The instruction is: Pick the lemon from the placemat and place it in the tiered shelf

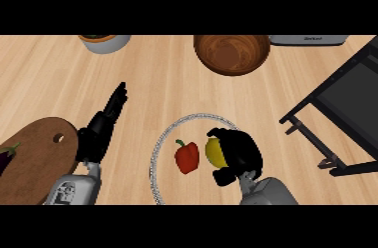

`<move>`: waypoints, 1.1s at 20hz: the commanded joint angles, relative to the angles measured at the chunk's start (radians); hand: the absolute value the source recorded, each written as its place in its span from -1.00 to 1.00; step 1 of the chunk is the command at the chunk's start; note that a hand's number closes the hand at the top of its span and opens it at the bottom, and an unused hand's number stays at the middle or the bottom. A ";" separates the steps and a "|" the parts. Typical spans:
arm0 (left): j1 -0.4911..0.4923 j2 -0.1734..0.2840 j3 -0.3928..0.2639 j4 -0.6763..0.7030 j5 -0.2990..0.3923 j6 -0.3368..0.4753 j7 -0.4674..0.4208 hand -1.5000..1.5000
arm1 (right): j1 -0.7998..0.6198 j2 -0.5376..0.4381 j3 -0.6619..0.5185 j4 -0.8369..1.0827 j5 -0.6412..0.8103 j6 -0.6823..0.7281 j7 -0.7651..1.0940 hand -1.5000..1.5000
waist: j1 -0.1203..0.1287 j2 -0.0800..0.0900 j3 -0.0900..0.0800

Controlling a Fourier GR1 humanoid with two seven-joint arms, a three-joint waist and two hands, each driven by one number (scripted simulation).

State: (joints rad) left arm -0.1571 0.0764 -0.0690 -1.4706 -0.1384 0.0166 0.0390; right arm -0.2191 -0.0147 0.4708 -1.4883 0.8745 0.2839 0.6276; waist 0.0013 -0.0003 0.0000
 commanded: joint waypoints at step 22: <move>0.032 0.049 0.095 -0.020 0.011 -0.006 0.007 0.00 | 0.633 -0.597 0.005 -0.632 -0.184 -0.106 -0.722 1.00 | -0.096 -0.018 0.003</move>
State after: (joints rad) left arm -0.1213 0.1023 0.0004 -1.4804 -0.1355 0.0137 0.0374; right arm 0.2576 -0.5002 0.5422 -1.9731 0.8081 0.2320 0.0579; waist -0.0768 -0.0199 0.0022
